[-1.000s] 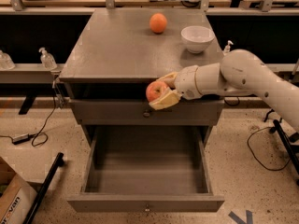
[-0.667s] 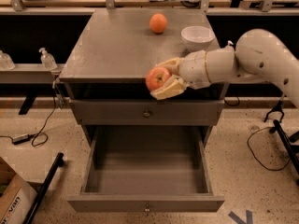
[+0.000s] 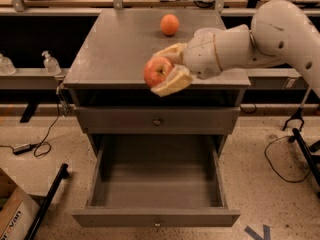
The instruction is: Pick apple from middle drawer and place on counter
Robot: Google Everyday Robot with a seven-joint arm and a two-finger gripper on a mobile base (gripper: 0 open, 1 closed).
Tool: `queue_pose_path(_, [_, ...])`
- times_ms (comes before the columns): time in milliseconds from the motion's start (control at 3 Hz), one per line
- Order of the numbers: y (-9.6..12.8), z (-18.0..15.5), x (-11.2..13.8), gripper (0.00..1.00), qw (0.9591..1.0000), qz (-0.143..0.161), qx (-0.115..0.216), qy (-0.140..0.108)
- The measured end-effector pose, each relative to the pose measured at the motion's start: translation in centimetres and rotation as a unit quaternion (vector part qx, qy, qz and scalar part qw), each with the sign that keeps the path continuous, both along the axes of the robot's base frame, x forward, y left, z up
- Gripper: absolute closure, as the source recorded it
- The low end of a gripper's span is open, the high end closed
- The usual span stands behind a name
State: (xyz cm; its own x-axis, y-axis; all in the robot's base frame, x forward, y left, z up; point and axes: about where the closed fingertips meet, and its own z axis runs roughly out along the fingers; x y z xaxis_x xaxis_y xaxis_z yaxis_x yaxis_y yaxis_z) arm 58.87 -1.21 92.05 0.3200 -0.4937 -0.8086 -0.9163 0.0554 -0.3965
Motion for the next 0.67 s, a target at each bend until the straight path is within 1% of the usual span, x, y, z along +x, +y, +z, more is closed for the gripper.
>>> queue_pose_path(333, [1.1, 1.2, 3.9, 1.00, 0.9987, -0.043, 0.011, -0.024])
queue_pose_path(667, [1.9, 2.3, 7.0, 1.00, 0.9962, -0.072, 0.016, -0.046])
